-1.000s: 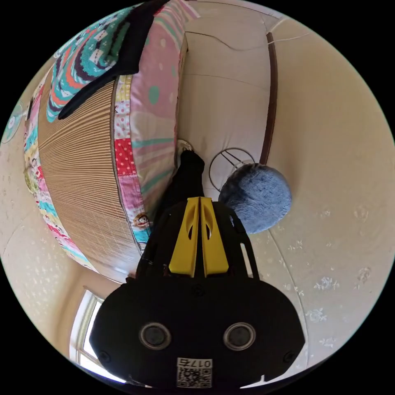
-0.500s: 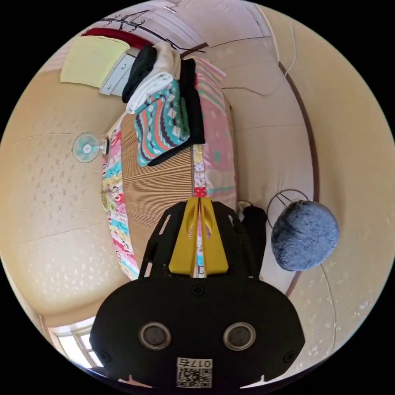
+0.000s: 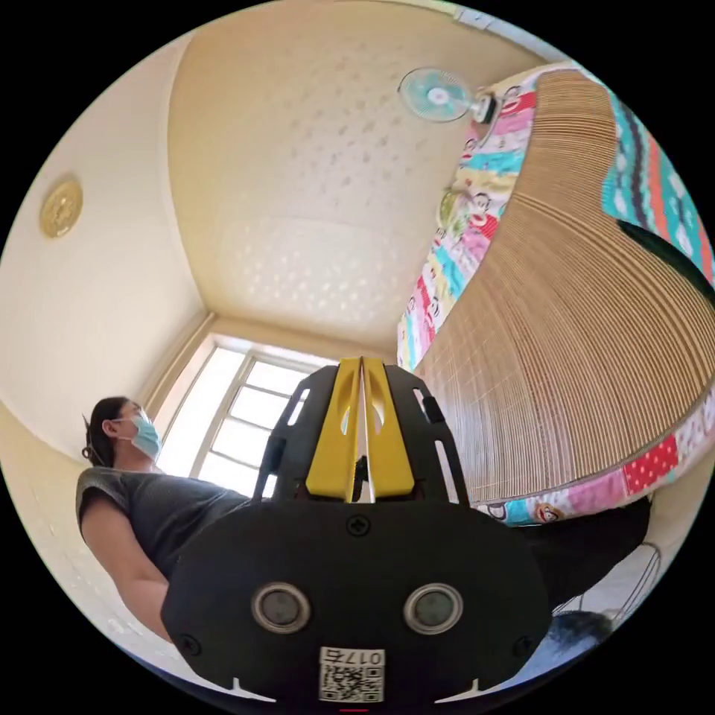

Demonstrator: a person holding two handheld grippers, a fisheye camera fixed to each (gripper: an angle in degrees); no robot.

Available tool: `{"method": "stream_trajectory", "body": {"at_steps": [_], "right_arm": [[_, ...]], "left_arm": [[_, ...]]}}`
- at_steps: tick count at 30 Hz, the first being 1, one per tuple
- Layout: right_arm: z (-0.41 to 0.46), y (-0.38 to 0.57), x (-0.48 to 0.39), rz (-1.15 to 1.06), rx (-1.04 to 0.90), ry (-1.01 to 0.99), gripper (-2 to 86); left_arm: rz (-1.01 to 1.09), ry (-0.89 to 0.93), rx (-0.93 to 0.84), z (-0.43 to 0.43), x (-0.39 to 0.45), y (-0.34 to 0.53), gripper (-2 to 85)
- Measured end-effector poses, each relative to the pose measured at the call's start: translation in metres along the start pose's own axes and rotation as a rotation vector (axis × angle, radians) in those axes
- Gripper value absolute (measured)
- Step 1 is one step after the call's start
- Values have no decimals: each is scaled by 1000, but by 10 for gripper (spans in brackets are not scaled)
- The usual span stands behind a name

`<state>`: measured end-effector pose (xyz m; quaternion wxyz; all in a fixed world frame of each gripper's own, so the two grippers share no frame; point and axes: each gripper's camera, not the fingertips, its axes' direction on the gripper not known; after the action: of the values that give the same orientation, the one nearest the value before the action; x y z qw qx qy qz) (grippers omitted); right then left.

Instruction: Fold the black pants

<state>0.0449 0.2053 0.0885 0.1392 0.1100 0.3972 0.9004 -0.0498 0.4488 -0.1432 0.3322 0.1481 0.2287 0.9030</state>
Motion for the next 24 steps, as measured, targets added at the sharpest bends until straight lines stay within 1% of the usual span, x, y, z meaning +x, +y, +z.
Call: {"method": "stream_trajectory", "body": {"at_steps": [1,2,4,5,7,8,10,11,12,14,15,16,17,18,19,20,21,22,23,24], "right_arm": [[16,-14,-10,-61,-116,-14,10],[25,-19,-15,-91,-172,-15,12],[58,-33,-35,-196,-372,-14,23],[66,-35,-40,-223,-415,-18,27],[96,-40,-50,-274,-541,-39,62],[103,-41,-50,-270,-562,-47,76],[129,-44,-41,-211,-643,-143,168],[136,-44,-36,-183,-664,-176,190],[147,-44,-25,-117,-695,-251,234],[158,-41,-11,-41,-687,-422,264],[161,-40,-6,-3,-630,-608,269],[160,-44,-2,30,-543,-826,265],[158,-47,0,42,-483,-932,258],[148,-56,6,69,-348,-1076,237],[133,-66,11,78,-254,-1048,210],[125,-71,11,61,-234,-1005,196],[108,-83,7,24,-229,-921,170],[90,-95,1,-13,-215,-888,142],[80,-101,-3,-40,-200,-891,129],[59,-114,-15,-107,-165,-913,101]], "left_arm": [[108,63,-33,22,27,-5,38],[205,139,-39,41,54,-7,35],[305,250,-11,68,86,-8,33],[351,312,8,85,103,-8,32],[404,412,17,112,125,-3,32],[429,473,12,132,137,2,31],[454,564,11,161,154,13,31],[480,625,-3,181,166,22,31],[491,658,-11,192,171,28,32],[501,794,-58,241,191,55,33],[498,825,-74,254,195,63,34],[484,875,-114,279,200,79,35],[465,912,-165,303,203,95,36],[453,925,-194,314,203,104,37],[425,936,-255,333,202,121,39],[404,946,-321,347,199,140,41],[395,953,-365,355,197,149,42],[379,964,-472,368,196,169,43],[374,952,-584,379,197,190,44],[378,923,-630,383,198,200,45]]}}
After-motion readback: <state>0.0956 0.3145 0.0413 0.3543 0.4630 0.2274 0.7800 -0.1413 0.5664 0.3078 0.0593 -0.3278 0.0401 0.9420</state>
